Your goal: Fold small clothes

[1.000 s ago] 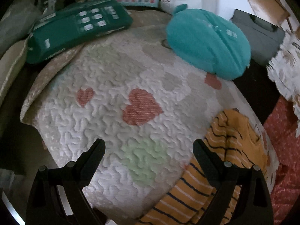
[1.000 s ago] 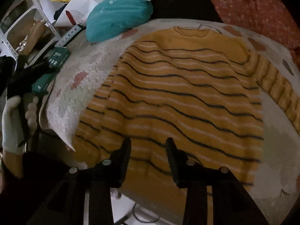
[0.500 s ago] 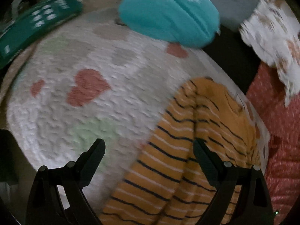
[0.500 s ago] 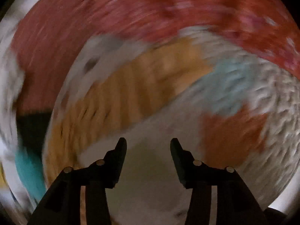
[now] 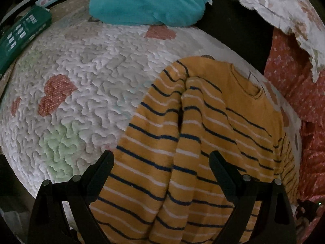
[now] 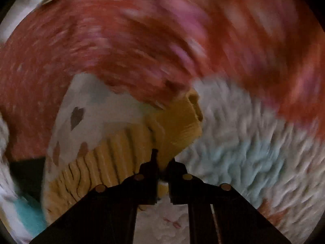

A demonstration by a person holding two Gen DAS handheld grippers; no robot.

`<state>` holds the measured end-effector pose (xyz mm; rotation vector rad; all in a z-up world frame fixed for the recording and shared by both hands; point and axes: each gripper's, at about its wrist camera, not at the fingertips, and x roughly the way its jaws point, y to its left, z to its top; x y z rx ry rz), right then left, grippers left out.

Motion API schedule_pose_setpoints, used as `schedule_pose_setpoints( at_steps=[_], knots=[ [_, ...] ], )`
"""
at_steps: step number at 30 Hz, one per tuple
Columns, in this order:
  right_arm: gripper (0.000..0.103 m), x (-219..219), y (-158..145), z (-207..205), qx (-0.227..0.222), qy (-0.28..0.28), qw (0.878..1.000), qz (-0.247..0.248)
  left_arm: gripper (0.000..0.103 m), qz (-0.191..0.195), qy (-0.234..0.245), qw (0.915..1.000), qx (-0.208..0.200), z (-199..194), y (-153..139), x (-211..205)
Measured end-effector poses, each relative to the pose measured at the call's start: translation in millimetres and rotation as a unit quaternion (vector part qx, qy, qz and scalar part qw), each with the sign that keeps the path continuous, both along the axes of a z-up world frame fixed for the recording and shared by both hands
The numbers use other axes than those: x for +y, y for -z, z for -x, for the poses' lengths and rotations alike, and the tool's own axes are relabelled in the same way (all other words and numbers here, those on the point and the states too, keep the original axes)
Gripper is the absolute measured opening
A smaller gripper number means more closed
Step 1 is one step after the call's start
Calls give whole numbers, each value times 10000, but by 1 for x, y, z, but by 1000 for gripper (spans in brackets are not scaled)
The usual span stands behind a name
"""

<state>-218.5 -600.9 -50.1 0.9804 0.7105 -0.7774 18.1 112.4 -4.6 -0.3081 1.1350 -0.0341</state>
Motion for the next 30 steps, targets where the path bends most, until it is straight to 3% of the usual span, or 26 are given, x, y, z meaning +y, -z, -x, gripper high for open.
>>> schedule_pose_setpoints(
  at_steps=[2,5,7,10,14,19,27,30],
  knots=[
    [8,22,-35,-26,67,-592,9965,587,94,94,-139,9999,3,-2,-1,11],
    [8,70,-75,-69,-235,-1472,9847,905,94,267,-349,9990,14,-2,-2,27],
    [8,114,-93,-102,-514,-2163,9707,908,94,341,-497,9982,9,0,-3,37],
    [8,203,-107,-161,-832,-3279,9380,760,94,455,-698,9965,-16,1,-6,55],
    [8,313,-99,-222,-882,-4278,8979,547,94,602,-914,9940,-35,2,-8,79],
    [8,421,-72,-271,-684,-5040,8600,412,94,883,-1198,9889,-31,2,-8,107],
    [8,498,-28,-319,-225,-5542,8313,357,94,1108,-1345,9847,-53,-1,-9,128],
    [16,515,-19,-325,38,-5693,8202,563,94,1125,-1357,9843,-51,-1,-8,130]
  ],
)
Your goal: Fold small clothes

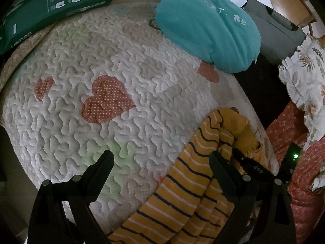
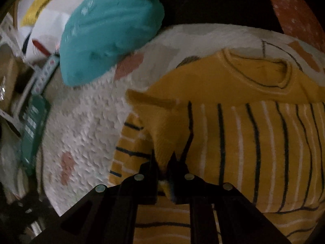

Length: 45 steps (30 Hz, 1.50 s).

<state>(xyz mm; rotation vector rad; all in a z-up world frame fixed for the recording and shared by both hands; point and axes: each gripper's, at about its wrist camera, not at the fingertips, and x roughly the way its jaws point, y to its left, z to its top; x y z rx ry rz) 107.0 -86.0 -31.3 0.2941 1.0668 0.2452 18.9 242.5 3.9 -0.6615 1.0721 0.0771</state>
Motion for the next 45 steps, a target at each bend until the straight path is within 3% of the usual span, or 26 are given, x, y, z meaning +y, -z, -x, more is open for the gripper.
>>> schedule_pose_setpoints(
  at_steps=[4,6,8,10,12,14,19,23,25,27,28,29,30,32,35,38,42,45],
  knots=[
    [27,16,-2,7,23,-353,9994,23,94,-9,5,10000,8,0,1,1],
    [43,16,-13,18,-18,-600,9974,-393,94,-10,17,10000,44,0,3,0],
    [45,7,-25,30,-81,-706,9944,-787,94,28,47,10000,76,0,6,-2],
    [46,-15,-38,46,-231,-618,9944,-829,94,45,80,9999,97,0,8,-6],
    [46,-61,-47,60,-400,-167,9971,-628,94,94,126,9998,118,1,10,-9],
    [51,-120,-50,70,-509,622,9962,-349,94,135,178,9997,131,1,10,-14],
    [59,-253,-22,83,-317,2283,9731,1,94,26,342,9993,162,-3,13,-36],
    [59,-295,16,72,4,2748,9601,-521,94,-177,523,9983,205,-8,16,-58],
    [59,-301,31,62,81,2748,9578,-841,94,-270,589,9976,227,-11,17,-68],
    [61,-295,38,52,58,2695,9595,-818,94,-347,628,9971,255,-14,20,-76],
    [61,-292,36,50,-1,2614,9622,-760,94,-373,648,9968,269,-14,20,-79],
    [44,-287,34,46,-27,2456,9670,-675,94,-405,666,9965,287,-16,22,-82],
    [6,-284,33,45,-24,2377,9691,-661,94,-438,682,9962,311,-17,23,-84],
    [6,-285,27,44,10,2394,9682,-731,94,-457,684,9960,352,-18,26,-87],
    [6,-297,11,52,-37,2694,9630,39,94,-437,646,9962,380,-19,28,-87],
    [6,-323,7,60,58,3079,9510,277,94,-444,674,9961,367,-19,28,-88],
    [10,-322,16,61,197,2593,9656,63,94,-458,707,9958,357,-20,28,-88],
    [17,-319,19,63,286,2561,9662,-117,94,-440,653,9963,355,-19,27,-85]
  ],
)
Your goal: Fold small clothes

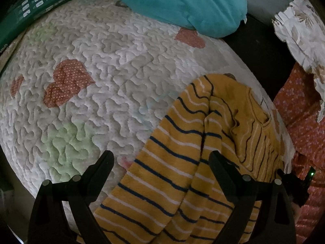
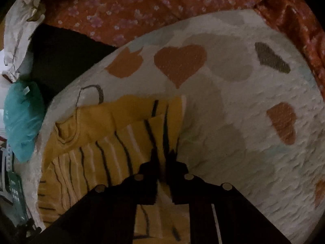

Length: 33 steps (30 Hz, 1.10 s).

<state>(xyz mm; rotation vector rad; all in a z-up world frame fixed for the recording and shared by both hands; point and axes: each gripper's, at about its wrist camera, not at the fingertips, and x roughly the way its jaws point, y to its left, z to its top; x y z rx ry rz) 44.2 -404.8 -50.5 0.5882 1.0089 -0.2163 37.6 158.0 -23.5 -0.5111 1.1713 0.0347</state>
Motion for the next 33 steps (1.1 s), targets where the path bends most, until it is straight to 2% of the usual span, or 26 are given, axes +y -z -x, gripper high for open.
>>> schedule_pose_setpoints(
  at_steps=[1,2,4,6,7,9,11,13,14,16,18,20,21,22,24,29,33],
  knots=[
    [28,0,-1,1,48,104,9999,49,94,3,-20,10000,-4,1,0,2],
    [33,0,-6,6,48,390,9989,248,94,-7,-53,10000,-11,1,-1,5],
    [34,8,-26,19,-204,716,9952,627,94,-5,-142,9999,-25,3,-2,13],
    [34,32,-44,22,-453,559,9952,661,94,40,-257,9997,-26,3,-3,23],
    [34,47,-50,19,-559,341,9961,584,94,63,-305,9995,-27,4,-4,27],
    [34,101,-61,9,-728,-588,9948,393,94,104,-377,9992,-29,5,-5,35],
    [39,160,-61,-5,-746,-1497,9857,218,94,171,-428,9989,-24,7,-5,41],
    [42,209,-55,-17,-706,-2060,9759,174,94,208,-447,9988,-30,9,-6,47],
    [42,240,-48,-25,-653,-2325,9701,233,94,215,-462,9987,-34,10,-6,50],
    [42,274,-39,-37,-595,-2550,9646,321,94,269,-536,9982,-50,12,-6,59],
    [43,305,-26,-52,-453,-2648,9603,745,94,300,-624,9976,-67,14,-6,73],
    [42,320,-15,-62,-195,-2546,9548,1519,94,353,-703,9969,-72,17,-6,85],
    [27,322,-9,-68,-29,-2443,9517,1858,94,409,-770,9962,-73,19,-5,94],
    [17,318,-8,-70,-34,-2369,9555,1758,94,461,-834,9954,-76,21,-4,102],
    [13,305,-13,-68,-109,-2147,9654,1474,94,552,-970,9937,-77,24,-3,117],
    [12,305,-40,-67,-466,-1962,9717,1231,94,809,-1253,9888,-67,31,0,148],
    [12,326,-40,-70,-382,-2185,9706,933,94,904,-1296,9874,-76,34,0,154]
  ],
)
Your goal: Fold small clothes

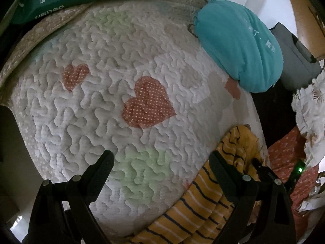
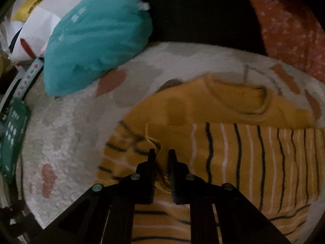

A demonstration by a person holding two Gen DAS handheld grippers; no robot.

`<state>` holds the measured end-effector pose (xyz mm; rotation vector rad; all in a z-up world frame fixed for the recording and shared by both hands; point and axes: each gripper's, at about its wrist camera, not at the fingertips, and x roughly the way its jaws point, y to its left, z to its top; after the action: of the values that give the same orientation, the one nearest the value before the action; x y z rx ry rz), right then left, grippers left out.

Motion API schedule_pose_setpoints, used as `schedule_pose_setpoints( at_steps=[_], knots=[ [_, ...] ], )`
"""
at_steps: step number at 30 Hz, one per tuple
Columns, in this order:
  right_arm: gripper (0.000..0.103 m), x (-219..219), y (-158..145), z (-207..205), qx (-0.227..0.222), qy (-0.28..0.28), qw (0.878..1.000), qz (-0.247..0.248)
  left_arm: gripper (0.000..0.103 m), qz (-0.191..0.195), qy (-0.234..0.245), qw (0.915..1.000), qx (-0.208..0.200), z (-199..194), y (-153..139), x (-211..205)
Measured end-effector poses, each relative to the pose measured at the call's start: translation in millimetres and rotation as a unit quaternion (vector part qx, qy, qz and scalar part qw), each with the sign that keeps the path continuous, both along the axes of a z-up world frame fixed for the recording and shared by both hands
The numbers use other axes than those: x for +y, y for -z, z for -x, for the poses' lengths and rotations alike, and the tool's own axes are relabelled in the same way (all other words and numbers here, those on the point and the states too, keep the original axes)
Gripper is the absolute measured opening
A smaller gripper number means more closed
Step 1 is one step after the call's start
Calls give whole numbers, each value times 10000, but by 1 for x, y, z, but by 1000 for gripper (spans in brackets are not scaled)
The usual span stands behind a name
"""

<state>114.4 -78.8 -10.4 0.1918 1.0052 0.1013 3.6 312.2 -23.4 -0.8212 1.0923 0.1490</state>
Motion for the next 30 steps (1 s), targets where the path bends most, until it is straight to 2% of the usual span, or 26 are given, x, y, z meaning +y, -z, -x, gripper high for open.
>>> schedule_pose_setpoints(
  at_steps=[2,3,5,8,10,11,14,16,18,21,22,24,26,28,29,30],
  knots=[
    [14,19,8,-3,111,-205,9997,-93,94,3,2,10000,-21,1,-1,1],
    [18,25,11,-3,188,-294,9993,-148,94,-9,-4,10000,-30,2,-2,1],
    [19,32,14,0,218,-320,9992,-25,94,-33,-17,10000,-28,3,-3,4],
    [36,43,-4,27,-92,-517,9980,345,94,-65,-89,9999,-18,5,-4,11],
    [42,49,-13,59,-245,-811,9958,347,94,-122,-242,9996,-26,9,-6,23],
    [46,54,-16,81,-239,-1058,9939,185,94,-136,-347,9993,-35,12,-7,31],
    [48,79,0,156,150,-1994,9792,-348,94,-174,-673,9976,-54,24,-10,53],
    [48,103,19,204,328,-2539,9660,-361,94,-147,-859,9962,-17,32,-9,65],
    [49,125,34,236,295,-2888,9569,-101,94,-55,-1019,9948,29,40,-5,76],
    [51,167,61,279,147,-3397,9379,694,94,-24,-1232,9924,73,50,-3,88],
    [52,176,66,285,68,-3448,9346,874,94,-32,-1275,9918,78,52,-3,91],
    [62,194,76,295,-134,-3553,9258,1284,94,-50,-1317,9912,79,56,-3,95],
    [64,207,89,300,-320,-3589,9151,1808,94,-52,-1317,9912,83,58,-2,97],
    [61,212,100,303,-417,-3641,9037,2213,94,-37,-1324,9912,86,58,-1,98],
    [40,215,103,304,-512,-3621,8982,2438,94,-19,-1331,9911,86,58,0,99],
    [12,215,103,302,-564,-3566,8976,2530,94,10,-1345,9909,77,58,0,100]
  ],
)
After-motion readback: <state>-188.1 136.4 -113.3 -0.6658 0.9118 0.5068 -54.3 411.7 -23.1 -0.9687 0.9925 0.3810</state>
